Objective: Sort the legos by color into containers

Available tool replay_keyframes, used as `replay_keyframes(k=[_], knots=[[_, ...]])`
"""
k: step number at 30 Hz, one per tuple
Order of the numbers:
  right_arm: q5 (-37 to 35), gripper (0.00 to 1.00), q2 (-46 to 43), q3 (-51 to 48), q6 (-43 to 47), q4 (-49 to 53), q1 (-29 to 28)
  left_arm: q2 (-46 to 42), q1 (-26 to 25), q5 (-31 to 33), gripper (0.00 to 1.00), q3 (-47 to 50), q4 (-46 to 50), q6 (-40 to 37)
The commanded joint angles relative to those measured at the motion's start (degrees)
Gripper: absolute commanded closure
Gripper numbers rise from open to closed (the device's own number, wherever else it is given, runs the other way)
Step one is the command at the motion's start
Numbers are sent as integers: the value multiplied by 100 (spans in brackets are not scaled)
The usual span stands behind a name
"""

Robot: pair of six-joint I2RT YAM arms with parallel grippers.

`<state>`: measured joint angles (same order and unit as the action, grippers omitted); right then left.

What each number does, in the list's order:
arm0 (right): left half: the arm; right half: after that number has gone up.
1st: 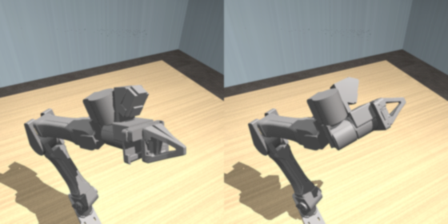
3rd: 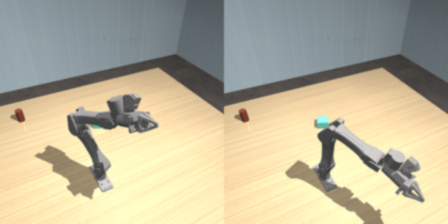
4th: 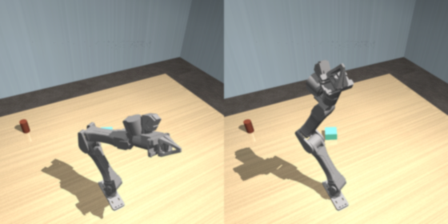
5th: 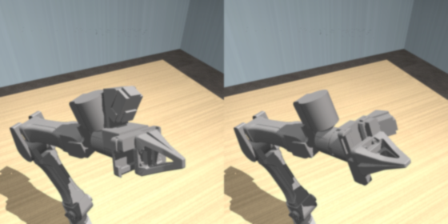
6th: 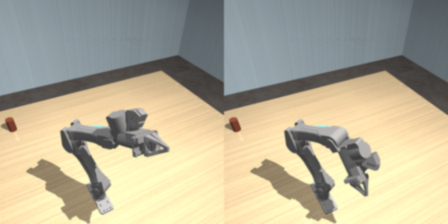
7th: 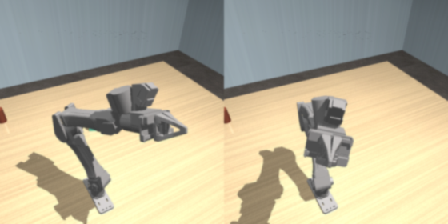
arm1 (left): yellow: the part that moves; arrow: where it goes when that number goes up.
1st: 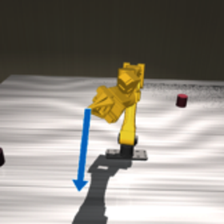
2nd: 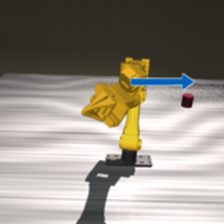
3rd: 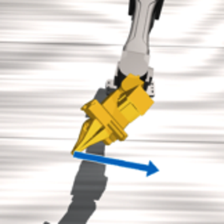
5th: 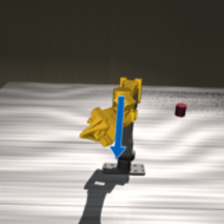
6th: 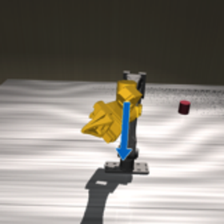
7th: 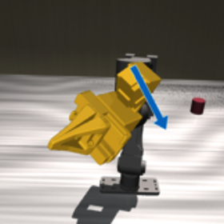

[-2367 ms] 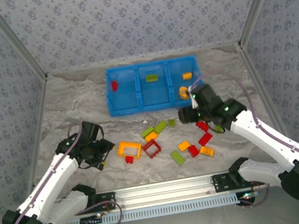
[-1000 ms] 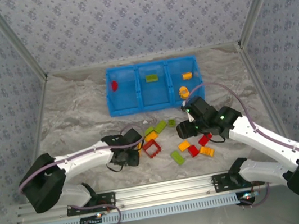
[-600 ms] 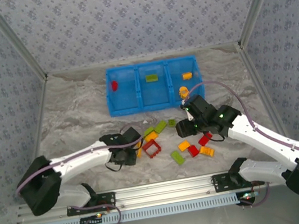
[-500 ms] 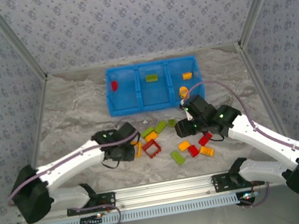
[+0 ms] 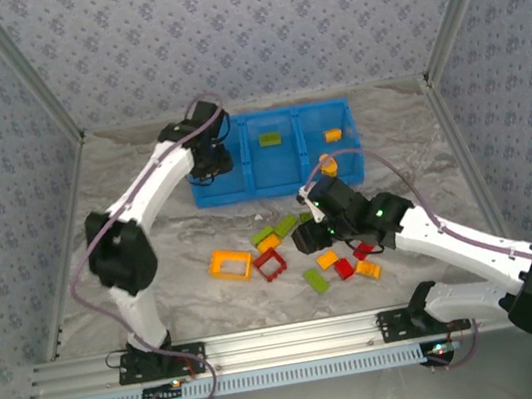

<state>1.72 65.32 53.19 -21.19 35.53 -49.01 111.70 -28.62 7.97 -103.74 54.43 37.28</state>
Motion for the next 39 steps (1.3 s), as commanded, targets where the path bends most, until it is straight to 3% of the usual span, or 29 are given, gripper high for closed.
replay_keyframes(k=[1, 6, 13, 16, 20, 22, 27, 31, 39], knots=[[70, 36, 251, 165, 332, -400, -216, 640, 94, 171, 68, -911, 453, -75], [-941, 36, 64, 118, -96, -144, -145, 1378, 119, 383, 67, -1465, 817, 22], [-1773, 36, -1065, -579, -1805, 1513, 1342, 1706, 164, 105, 65, -1407, 729, 99], [-1473, 37, -1365, -860, -2613, 2200, 2170, 1818, 173, 78, 62, -1451, 753, 84], [-935, 37, -1525, -1215, -3258, 2146, 2993, 1853, 191, -2, 60, -1446, 701, 19], [-682, 36, -1422, -1370, -3720, 2152, 3460, 1914, 203, -64, 53, -1494, 746, -26], [-74, 34, -1401, -2033, -4375, 1229, 4493, 1868, 199, -145, 42, -1466, 740, -87], [230, 34, -755, -2090, -4272, 407, 5108, 1616, 192, -95, 36, -1525, 742, -116], [447, 32, 21, -1659, -3548, -239, 5378, 529, 17, 129, 27, -1315, 744, 6]])
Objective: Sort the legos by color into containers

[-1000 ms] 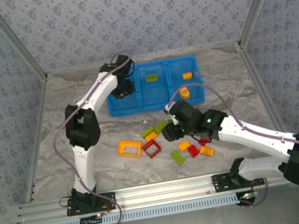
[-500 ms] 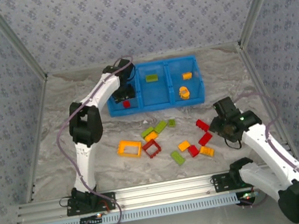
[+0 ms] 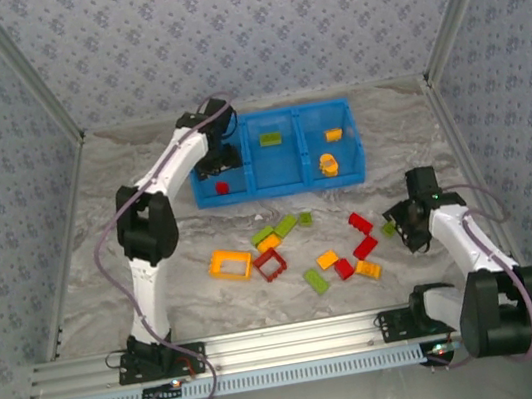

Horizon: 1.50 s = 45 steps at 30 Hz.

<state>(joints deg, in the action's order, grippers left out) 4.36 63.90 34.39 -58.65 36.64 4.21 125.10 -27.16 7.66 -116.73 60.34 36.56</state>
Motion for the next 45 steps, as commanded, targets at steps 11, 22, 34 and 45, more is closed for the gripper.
replay_keyframes(k=[11, 22, 34, 45], knots=[[291, 48, 1311, 253, 121, -468, -79, -3373, -476, -124, 24, 2823, -671, 558], [-816, 76, 1064, 2122, 1359, 168, -1912, -5358, -985, -80, 25, 5460, -901, 892], [-1454, 77, 4842, 6266, 2205, 918, -3966, -6327, -1265, -322, 28, 6214, -1129, 661], [-1031, 66, 6817, 8385, 1933, 1676, -3627, -6048, -1983, -870, 33, 6501, -1156, 489]])
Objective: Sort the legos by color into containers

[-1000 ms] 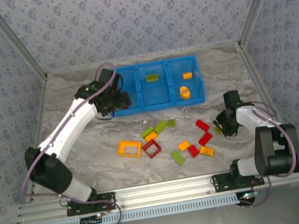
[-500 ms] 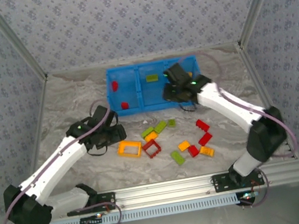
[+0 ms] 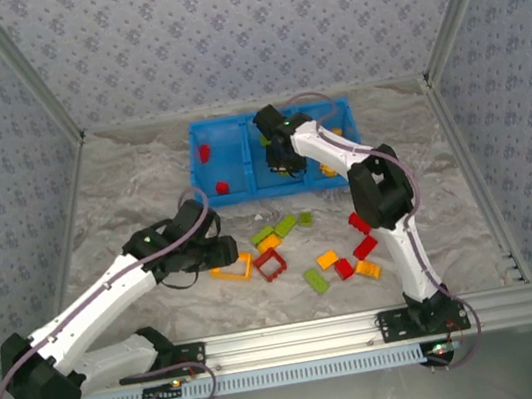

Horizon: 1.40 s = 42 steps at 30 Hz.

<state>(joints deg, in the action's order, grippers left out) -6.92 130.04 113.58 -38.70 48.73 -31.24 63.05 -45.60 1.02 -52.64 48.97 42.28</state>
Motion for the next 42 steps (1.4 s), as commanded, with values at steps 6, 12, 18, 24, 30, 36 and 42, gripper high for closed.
replay_keyframes(k=[6, 12, 18, 24, 30, 36, 42], knots=[[215, 50, 307, 677, -167, 562, -112, 541, -485, -268, 36, 246, -132, 592], [-77, 43, -387, 769, -61, 611, -255, 958, -790, -288, 40, 105, -239, 2207], [-621, 43, -1913, -75, 71, 420, -388, 1493, -1253, -141, 43, -34, -535, 3914], [-595, 44, -3942, -2379, 214, -394, -613, 2194, -1678, 268, 43, -279, -1117, 4675], [-356, 43, -5559, -3987, 105, -470, -815, 2756, -1732, 374, 45, -551, -1056, 4853], [-214, 42, -6228, -4378, 197, -244, -797, 2829, -1759, 670, 54, -388, -976, 4937], [-100, 42, -6339, -4457, 152, -145, -803, 3204, -1741, 691, 70, -445, -1358, 4855]])
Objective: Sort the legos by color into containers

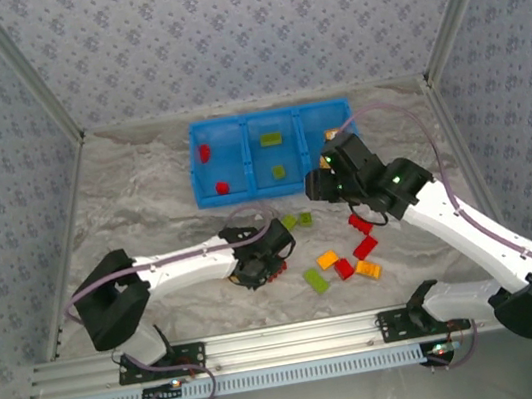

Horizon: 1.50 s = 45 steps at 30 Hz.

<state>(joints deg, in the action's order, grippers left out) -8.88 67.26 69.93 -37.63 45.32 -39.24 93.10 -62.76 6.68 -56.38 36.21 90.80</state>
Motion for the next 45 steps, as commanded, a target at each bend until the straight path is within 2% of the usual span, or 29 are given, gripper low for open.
replay_keyframes(k=[1, 4, 7, 12, 15, 18, 20, 23, 26, 29, 33, 38, 42, 45], knots=[[82, 42, -85, -94, 41, 222, 4, 264, -25, 101, 73, -83, -138, -35], [54, 42, -155, -109, 77, 313, 9, 375, -33, 105, 83, -215, -1, -108], [37, 42, -213, -111, 109, 374, 38, 367, -136, 254, 100, -476, 379, -214], [-23, 42, -439, -563, 345, 409, 98, 122, -349, 581, 100, -1351, 1464, -471], [54, 43, -789, -821, 538, 326, 110, -195, -281, 1142, 100, -2047, 2502, -678], [62, 44, -1122, -1123, 710, 329, 21, -470, 233, 1559, 100, -2586, 3273, -1158], [32, 44, -1277, -1413, 780, 242, -228, -529, 843, 1672, 100, -2810, 3453, -1664], [-18, 39, -1337, -1886, 945, -363, -926, -441, 1924, 1392, 100, -2842, 2985, -2615], [-2, 35, -1006, -2116, 961, -920, -1435, 124, 2728, 1116, 100, -3232, 2610, -3481], [109, 35, -588, -2278, 951, -1629, -1754, 928, 3100, 1078, 100, -4044, 2493, -4127], [291, 32, 279, -2259, 732, -2476, -1900, 2093, 3223, 1176, 100, -5267, 2597, -4677], [141, 33, 1875, -1137, 303, -2090, -2035, 3332, 3377, 1381, 100, -6828, 3337, -4816], [105, 32, 2260, -1098, -39, -2579, -2116, 3571, 3541, 1009, 100, -6782, 3008, -4893], [167, 32, 2491, -959, -266, -2639, -2131, 3853, 3548, 1087, 100, -7033, 3181, -5012]])
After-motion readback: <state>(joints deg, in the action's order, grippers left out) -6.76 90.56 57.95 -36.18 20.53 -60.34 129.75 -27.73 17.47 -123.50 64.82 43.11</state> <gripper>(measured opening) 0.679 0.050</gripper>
